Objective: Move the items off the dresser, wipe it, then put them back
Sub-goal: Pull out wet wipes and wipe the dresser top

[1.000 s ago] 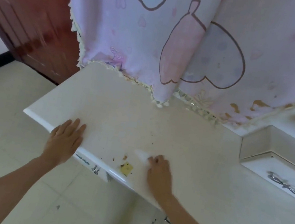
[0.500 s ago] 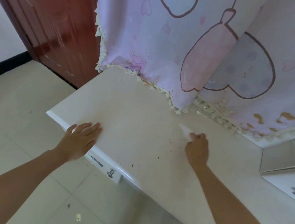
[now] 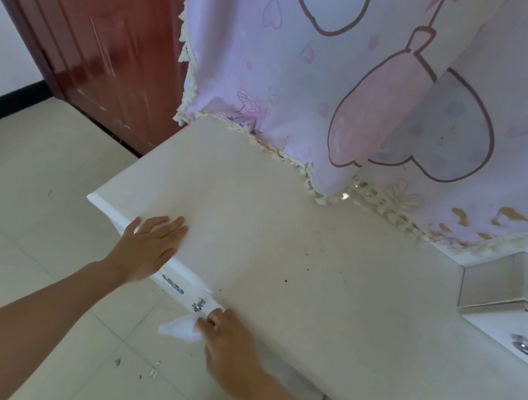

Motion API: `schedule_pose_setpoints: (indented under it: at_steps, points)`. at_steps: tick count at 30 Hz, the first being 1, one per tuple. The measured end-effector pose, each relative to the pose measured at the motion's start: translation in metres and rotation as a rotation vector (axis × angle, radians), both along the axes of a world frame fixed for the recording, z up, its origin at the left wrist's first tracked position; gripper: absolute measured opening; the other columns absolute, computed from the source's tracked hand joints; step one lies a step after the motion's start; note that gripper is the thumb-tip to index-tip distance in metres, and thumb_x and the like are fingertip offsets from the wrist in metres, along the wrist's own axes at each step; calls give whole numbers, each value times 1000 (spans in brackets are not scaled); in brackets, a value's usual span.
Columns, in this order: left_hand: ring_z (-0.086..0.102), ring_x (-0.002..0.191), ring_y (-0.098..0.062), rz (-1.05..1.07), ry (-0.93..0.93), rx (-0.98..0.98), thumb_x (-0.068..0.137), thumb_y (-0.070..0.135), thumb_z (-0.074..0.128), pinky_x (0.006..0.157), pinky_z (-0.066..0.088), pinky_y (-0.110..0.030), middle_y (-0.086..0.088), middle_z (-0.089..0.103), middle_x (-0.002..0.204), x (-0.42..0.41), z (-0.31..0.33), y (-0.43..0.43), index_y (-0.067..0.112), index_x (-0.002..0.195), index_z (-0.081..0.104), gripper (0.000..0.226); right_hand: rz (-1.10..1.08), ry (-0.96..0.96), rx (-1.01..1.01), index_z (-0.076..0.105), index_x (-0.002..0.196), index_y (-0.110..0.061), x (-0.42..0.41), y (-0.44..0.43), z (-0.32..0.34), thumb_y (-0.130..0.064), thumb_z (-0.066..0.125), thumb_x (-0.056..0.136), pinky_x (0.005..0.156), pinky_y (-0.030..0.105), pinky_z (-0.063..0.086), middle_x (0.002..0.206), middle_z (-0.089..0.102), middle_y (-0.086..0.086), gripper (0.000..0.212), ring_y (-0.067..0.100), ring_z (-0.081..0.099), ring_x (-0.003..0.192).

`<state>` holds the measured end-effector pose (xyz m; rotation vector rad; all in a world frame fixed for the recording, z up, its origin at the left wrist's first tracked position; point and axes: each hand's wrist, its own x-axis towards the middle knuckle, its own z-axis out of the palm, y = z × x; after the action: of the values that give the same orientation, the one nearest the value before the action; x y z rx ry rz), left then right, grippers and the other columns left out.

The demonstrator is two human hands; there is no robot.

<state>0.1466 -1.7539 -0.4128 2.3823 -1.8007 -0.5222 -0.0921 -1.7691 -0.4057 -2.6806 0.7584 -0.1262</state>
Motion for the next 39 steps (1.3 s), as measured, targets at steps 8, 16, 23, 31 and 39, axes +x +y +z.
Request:
schedule_pose_setpoints:
  at_steps: [8,16,23,31,39]
  points:
    - [17,142,-14,-8,-26,15,98,27,35,115,9,-45,12,12,154,-2,0,-2,26,145,24,48,-824,-13,-11,60,117,-4,-68,-178,43,8,44,81,87,37,40,112,50,24,41,38,48,108]
    - [28,138,-15,-19,-47,-39,97,26,39,112,17,-50,12,23,151,1,-3,0,25,142,32,46,-798,49,-106,70,87,0,-71,-167,3,1,35,75,70,35,45,91,61,21,37,39,57,79]
    - [35,134,-19,-5,-31,-76,94,23,48,108,24,-55,6,35,148,-2,-3,3,21,138,42,44,-183,-63,-222,61,65,-16,-37,-58,-12,4,48,50,44,18,35,81,37,-10,28,12,30,67]
    - [6,143,-10,-10,-48,110,100,30,27,116,5,-43,14,1,155,-4,8,-5,29,147,11,50,-534,7,-243,62,61,-6,-74,-139,2,8,47,49,47,20,30,65,56,3,24,30,53,54]
    - [10,143,-13,-19,-27,88,99,28,31,115,6,-44,11,6,155,-4,8,-3,26,147,14,50,-227,6,-403,59,56,-13,-59,-111,-5,5,46,44,31,20,35,71,50,-5,25,18,49,58]
